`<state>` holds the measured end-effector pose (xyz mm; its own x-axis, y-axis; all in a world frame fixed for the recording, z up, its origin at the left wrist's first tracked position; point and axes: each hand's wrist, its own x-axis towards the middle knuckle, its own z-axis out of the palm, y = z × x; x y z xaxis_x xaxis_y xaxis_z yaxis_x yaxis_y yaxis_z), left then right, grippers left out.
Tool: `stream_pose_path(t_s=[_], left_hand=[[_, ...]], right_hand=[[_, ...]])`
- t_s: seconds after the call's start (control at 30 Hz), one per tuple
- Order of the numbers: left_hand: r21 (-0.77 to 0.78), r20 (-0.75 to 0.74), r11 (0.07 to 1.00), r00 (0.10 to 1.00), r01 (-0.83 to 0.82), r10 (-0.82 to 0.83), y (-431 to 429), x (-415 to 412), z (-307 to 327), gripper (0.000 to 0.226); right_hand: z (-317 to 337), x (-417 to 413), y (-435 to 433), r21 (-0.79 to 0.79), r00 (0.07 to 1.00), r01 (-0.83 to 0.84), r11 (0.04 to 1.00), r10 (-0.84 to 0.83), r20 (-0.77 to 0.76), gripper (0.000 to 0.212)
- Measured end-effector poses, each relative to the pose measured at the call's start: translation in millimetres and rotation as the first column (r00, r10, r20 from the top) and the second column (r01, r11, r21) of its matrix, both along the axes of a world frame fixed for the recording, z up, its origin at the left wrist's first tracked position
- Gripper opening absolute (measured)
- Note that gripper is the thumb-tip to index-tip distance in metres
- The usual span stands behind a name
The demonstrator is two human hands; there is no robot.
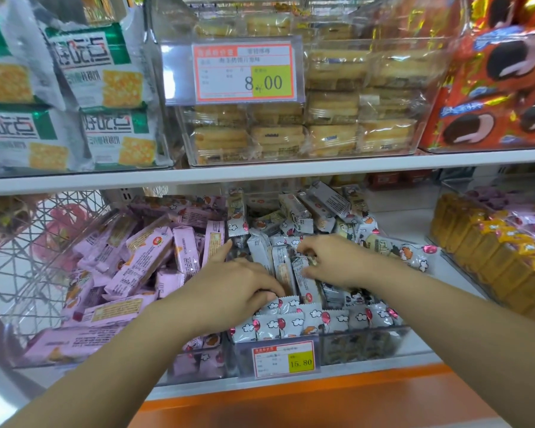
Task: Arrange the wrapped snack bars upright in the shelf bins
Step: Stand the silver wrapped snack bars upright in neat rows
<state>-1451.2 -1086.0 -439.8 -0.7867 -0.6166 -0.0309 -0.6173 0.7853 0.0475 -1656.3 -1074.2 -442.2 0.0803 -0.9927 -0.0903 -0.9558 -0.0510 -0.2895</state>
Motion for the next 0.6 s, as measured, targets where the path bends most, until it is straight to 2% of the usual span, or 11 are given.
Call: stream_pose_path(t_s=[0.1,0.23,0.47,0.53,0.6], left_hand=[[0.027,0.003,1.0,1.0,0.004,-0.005,-1,1,2,0.03],[0.036,-0.001,0.999,1.0,-0.014,0.014,-3,3,3,0.034],[0.032,-0.025,0.999,0.999,-0.034,0.035,-2,1,4,0.033],[0.026,-0.028,0.999,0.999,-0.04,0.041,-3,1,2,0.032],[0.024,-0.028,0.999,0.998,-0.049,0.049,-5,1,1,0.032]], right_hand=[[-6,4,-1,0.033,1.0,0.019,0.999,-0.019,-0.009,0.061],[-2,3,4,0.009,1.0,0.016,1.0,-0.017,0.024,0.062],[30,-6,30,0.075,0.993,-0.091,0.993,0.085,0.084,0.046],[34,-9,34,0.034,0.993,-0.056,0.998,0.052,0.104,0.039],[37,-10,35,-0.096,0.988,0.048,0.994,-0.033,0.154,0.033]])
